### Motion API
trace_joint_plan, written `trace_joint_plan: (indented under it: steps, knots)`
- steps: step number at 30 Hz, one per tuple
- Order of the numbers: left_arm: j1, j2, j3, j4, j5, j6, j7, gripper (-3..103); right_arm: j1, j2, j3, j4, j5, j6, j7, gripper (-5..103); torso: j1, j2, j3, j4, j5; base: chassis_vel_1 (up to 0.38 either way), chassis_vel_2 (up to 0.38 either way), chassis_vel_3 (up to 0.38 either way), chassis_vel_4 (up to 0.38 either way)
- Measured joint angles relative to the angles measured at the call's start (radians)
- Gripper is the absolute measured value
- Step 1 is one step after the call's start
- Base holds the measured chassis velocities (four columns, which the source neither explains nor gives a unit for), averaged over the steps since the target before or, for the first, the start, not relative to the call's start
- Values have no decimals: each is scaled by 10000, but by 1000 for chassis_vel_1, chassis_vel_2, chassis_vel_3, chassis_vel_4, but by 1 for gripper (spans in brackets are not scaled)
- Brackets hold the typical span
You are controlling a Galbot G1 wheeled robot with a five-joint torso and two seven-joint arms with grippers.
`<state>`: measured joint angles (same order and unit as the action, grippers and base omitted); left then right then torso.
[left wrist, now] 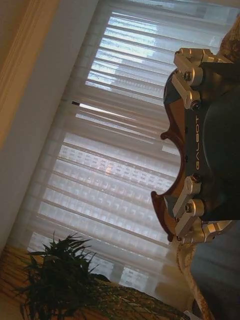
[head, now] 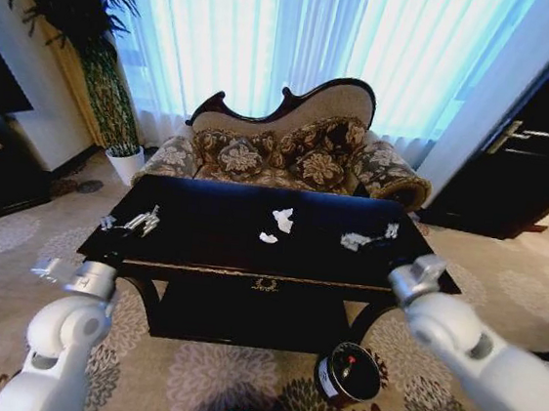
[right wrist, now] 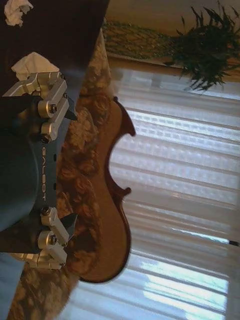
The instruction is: Move to the front of the table and place the trash on the table into the trash bin.
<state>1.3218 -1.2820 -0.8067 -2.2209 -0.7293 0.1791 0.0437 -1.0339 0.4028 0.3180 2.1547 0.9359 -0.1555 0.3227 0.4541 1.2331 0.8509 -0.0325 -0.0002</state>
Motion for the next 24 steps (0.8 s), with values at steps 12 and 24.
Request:
trace_joint_plan:
  steps: [12, 24]
  knots:
    - [-300, -172, 697, -76, 329, -5, 12, 100, 5475, 955, -5941, -1848, 153, -308, -432, 100, 0, -1, 1, 2, 4, 0, 0, 0, 0]
    - [-140, -251, 781, -354, 453, 16, 6, 100, 9166, 2531, -9766, -2953, 1282, -1317, 1234, 100, -1, -1, 0, 3, 0, 0, 0, 0, 0]
